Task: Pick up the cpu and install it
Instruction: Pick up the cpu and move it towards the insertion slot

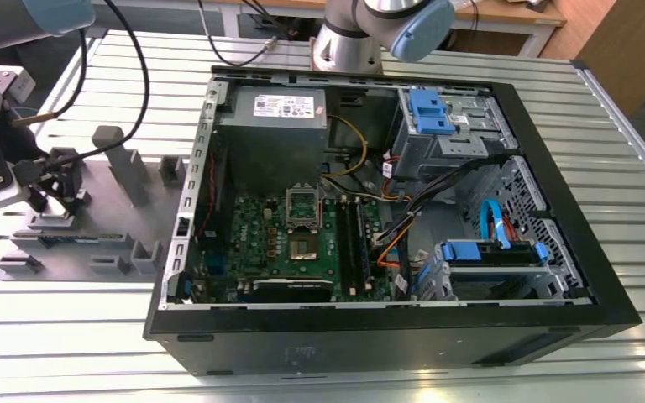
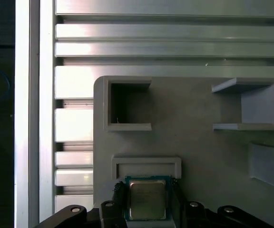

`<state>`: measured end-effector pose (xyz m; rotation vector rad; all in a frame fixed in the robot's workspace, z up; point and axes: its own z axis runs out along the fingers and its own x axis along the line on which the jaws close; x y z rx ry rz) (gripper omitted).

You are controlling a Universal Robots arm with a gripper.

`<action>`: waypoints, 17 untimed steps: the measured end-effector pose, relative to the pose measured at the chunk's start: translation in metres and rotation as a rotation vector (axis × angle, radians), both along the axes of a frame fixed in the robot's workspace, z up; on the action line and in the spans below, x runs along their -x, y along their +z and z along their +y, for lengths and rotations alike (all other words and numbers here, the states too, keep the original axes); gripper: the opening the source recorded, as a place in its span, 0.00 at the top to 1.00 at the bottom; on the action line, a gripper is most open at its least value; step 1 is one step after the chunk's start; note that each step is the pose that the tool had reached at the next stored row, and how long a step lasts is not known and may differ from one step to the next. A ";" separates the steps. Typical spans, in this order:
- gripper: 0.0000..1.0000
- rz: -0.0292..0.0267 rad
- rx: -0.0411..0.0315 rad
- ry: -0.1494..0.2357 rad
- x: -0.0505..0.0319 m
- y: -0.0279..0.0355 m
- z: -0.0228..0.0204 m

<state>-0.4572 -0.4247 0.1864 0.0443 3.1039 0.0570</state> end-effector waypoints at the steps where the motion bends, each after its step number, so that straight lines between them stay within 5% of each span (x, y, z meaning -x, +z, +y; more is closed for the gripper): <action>1: 0.53 0.0000 0.0000 0.000 0.0000 0.0016 0.0000; 17: 0.53 0.0000 0.0000 0.000 0.0000 0.0327 0.0000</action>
